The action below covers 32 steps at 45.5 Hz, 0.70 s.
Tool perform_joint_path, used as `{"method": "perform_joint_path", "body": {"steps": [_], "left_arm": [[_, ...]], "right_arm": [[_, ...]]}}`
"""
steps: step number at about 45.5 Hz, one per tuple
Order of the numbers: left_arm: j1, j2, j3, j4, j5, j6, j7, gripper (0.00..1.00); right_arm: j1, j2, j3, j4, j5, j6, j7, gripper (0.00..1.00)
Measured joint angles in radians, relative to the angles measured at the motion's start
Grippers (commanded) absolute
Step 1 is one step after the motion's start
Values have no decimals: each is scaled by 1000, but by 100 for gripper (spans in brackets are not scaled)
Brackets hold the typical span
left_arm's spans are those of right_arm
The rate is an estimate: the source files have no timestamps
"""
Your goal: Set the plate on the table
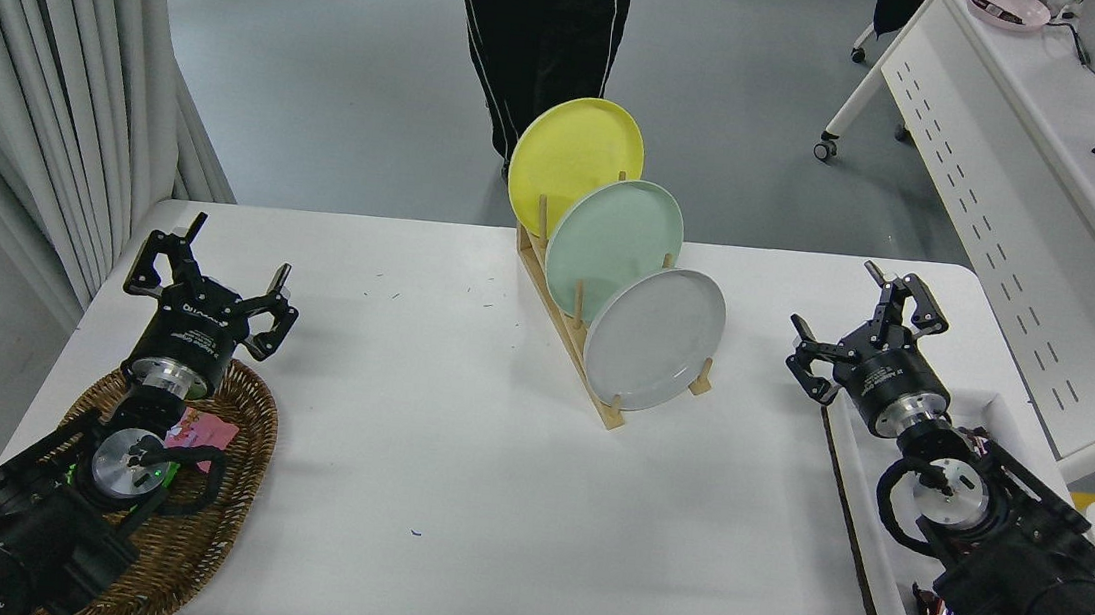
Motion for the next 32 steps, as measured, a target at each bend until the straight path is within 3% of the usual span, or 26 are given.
{"method": "perform_joint_path", "body": {"steps": [32], "left_arm": [[0,0,0,0,0,0,-1,100]], "right_arm": [[3,1,-9,2,-1,-4,0,100]]}}
